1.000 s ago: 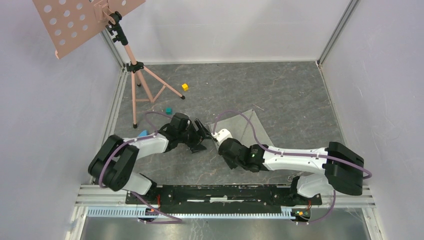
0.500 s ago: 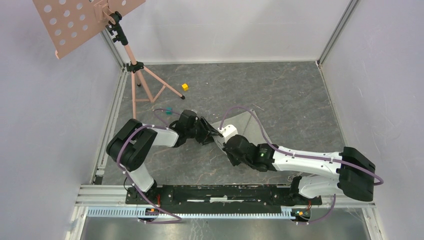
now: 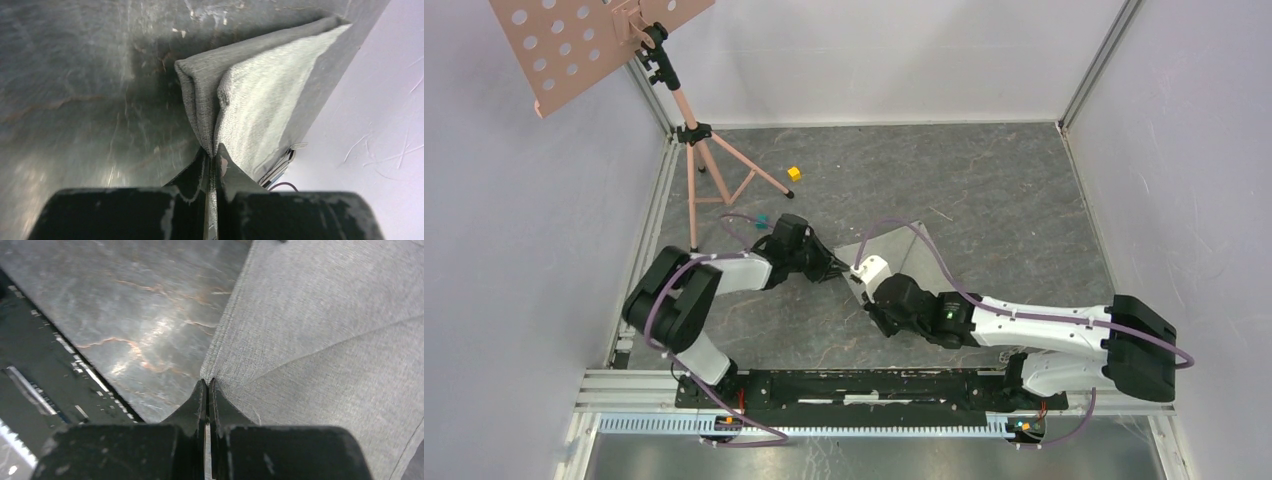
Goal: Fold the napkin into a case and place the utensils inside
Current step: Pick up the upper triangle-folded napkin from the center of the board, then turn over the upper triangle folded napkin at the center of the board.
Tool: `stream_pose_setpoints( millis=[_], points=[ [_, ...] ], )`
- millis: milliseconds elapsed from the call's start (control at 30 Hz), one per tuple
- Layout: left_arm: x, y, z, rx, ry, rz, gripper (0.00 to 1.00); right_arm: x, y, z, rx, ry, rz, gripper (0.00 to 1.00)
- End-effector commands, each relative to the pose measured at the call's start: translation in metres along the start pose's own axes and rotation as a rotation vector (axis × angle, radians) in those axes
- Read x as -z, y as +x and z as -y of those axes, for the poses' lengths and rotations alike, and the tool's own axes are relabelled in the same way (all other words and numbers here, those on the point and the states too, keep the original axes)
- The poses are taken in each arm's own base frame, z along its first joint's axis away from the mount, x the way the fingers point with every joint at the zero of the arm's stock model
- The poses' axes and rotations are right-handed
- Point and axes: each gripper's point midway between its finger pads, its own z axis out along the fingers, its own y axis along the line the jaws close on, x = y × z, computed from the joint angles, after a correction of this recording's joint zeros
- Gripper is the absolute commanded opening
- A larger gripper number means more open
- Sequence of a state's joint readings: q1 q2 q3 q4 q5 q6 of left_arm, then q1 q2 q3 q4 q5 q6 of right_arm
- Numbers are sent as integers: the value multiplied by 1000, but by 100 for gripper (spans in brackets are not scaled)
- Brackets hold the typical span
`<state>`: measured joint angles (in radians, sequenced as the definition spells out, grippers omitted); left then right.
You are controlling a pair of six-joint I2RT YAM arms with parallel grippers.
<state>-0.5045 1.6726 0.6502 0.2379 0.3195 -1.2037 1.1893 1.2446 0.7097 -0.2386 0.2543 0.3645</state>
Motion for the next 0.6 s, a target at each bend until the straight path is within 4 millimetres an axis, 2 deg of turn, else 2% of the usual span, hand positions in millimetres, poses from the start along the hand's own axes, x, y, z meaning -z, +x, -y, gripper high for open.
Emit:
stream_pose_setpoints(
  millis=[0, 33, 100, 167, 200, 233, 267, 333, 400, 433, 500, 567],
  points=[
    [47, -42, 3, -71, -45, 173, 2, 4, -28, -57, 65, -198, 63, 1],
    [59, -43, 0, -65, -71, 175, 2, 2, -31, -67, 59, -229, 67, 0],
    [97, -49, -2, -49, -97, 195, 2, 1, -42, -102, 45, -335, 76, 1],
    [142, -59, -2, -60, -131, 252, 2, 8, -68, -139, 38, -451, 113, 1],
    [165, -60, -9, -75, -189, 279, 2, 13, -86, -157, 34, -511, 142, 1],
    [195, -62, -12, -100, -236, 316, 2, 20, -98, -176, 25, -582, 159, 1],
    [221, -68, -13, -124, -276, 369, 2, 32, -119, -193, 4, -666, 211, 1],
    [279, -71, -3, -188, -329, 470, 2, 57, -144, -225, -41, -854, 269, 0],
    [316, -71, 11, -264, -359, 530, 2, 79, -159, -245, -82, -1008, 308, 1],
    [328, -73, 20, -296, -361, 545, 2, 87, -161, -251, -114, -1067, 321, 1],
    [332, -82, 26, -335, -393, 545, 2, 92, -156, -250, -185, -1135, 326, 0],
    [315, -100, 23, -376, -448, 544, 2, 83, -142, -240, -284, -1158, 295, 1]
  ],
)
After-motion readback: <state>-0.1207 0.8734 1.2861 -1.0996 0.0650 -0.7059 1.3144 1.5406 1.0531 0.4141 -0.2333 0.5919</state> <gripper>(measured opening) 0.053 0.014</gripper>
